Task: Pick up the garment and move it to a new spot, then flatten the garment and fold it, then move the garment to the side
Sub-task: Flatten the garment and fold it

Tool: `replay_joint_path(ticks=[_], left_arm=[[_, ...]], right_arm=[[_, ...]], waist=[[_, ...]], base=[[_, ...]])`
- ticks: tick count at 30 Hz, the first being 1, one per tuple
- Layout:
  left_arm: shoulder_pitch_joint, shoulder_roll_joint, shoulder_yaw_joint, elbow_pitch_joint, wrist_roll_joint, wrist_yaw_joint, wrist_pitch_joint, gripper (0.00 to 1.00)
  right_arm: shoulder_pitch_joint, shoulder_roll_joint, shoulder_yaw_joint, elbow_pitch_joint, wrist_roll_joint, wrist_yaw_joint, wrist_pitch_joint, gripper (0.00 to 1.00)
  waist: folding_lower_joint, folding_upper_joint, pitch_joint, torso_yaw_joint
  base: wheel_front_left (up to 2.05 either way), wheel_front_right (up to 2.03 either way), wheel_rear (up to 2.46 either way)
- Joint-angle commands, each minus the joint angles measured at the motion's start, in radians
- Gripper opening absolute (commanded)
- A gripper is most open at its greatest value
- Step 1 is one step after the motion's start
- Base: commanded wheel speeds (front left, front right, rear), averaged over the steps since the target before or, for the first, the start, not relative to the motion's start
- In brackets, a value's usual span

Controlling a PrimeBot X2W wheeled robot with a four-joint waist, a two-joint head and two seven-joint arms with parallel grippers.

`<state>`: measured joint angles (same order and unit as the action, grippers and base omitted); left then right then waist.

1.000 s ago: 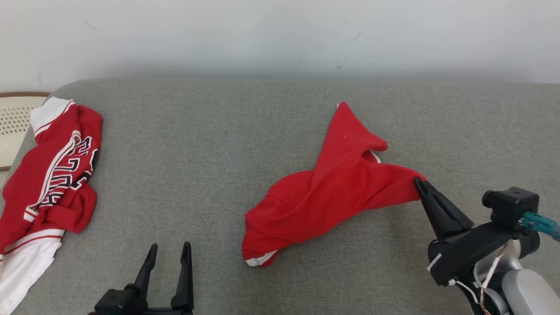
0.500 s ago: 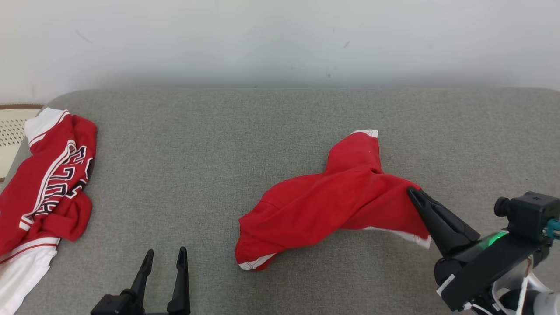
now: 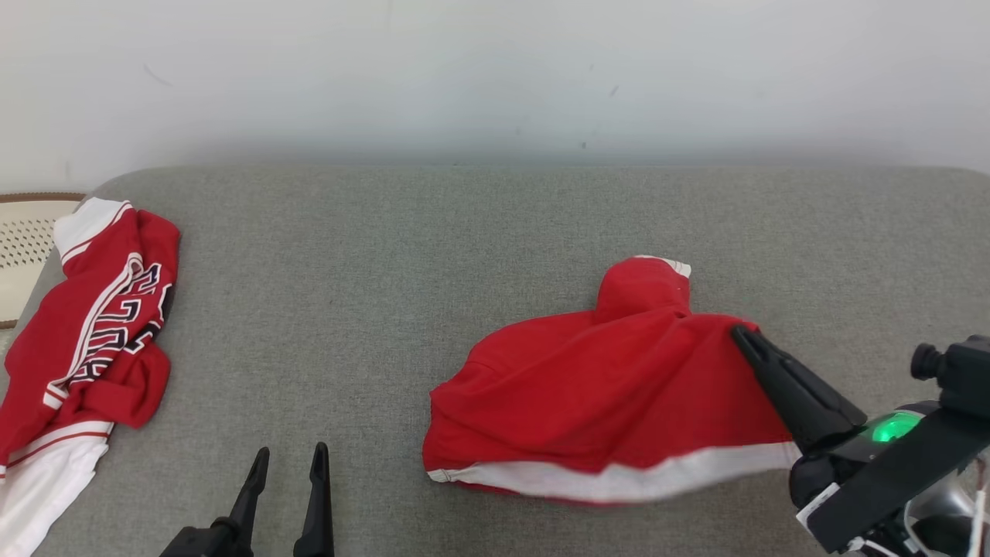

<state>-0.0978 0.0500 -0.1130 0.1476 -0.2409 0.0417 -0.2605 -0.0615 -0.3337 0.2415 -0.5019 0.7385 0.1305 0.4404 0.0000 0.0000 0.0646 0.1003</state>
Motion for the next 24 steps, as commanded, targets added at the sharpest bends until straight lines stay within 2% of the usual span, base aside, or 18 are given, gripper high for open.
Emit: replay_joint_path(ticks=[1, 5, 11, 12, 18, 24], left_arm=[[0.018, 0.001, 0.002, 0.000, 0.006, -0.001, -0.003, 1.00], [0.016, 0.001, 0.001, -0.003, 0.003, -0.001, -0.003, 1.00], [0.004, 0.001, -0.004, -0.003, -0.001, -0.001, -0.003, 1.00], [0.002, 0.001, -0.003, -0.003, -0.001, 0.000, -0.003, 1.00], [-0.009, 0.001, -0.005, 0.001, 0.003, -0.002, -0.003, 1.00], [-0.020, 0.001, -0.011, 0.002, 0.008, -0.003, -0.003, 1.00]], right_arm=[[0.002, 0.006, -0.011, -0.010, 0.016, 0.000, 0.002, 0.00], [0.008, -0.005, -0.043, 0.006, 0.003, 0.000, 0.017, 0.00], [0.013, -0.007, -0.068, 0.105, -0.031, 0.000, 0.009, 0.00], [0.014, 0.005, -0.070, 0.133, -0.016, 0.000, 0.005, 0.00], [-0.052, -0.016, -0.076, 0.318, -0.025, 0.000, -0.069, 0.00], [-0.165, -0.030, -0.024, 0.536, -0.050, 0.000, -0.176, 0.00]], waist=[[0.0000, 0.0000, 0.000, 0.001], [0.0000, 0.0000, 0.005, 0.003], [0.0000, 0.0000, 0.019, 0.010], [0.0000, 0.0000, 0.021, 0.010], [0.0000, 0.0000, 0.035, 0.010], [0.0000, 0.0000, 0.047, 0.011]], base=[[0.00, 0.00, 0.00], [0.00, 0.00, 0.00], [0.00, 0.00, 0.00], [0.00, 0.00, 0.00], [0.00, 0.00, 0.00], [0.00, 0.00, 0.00]])
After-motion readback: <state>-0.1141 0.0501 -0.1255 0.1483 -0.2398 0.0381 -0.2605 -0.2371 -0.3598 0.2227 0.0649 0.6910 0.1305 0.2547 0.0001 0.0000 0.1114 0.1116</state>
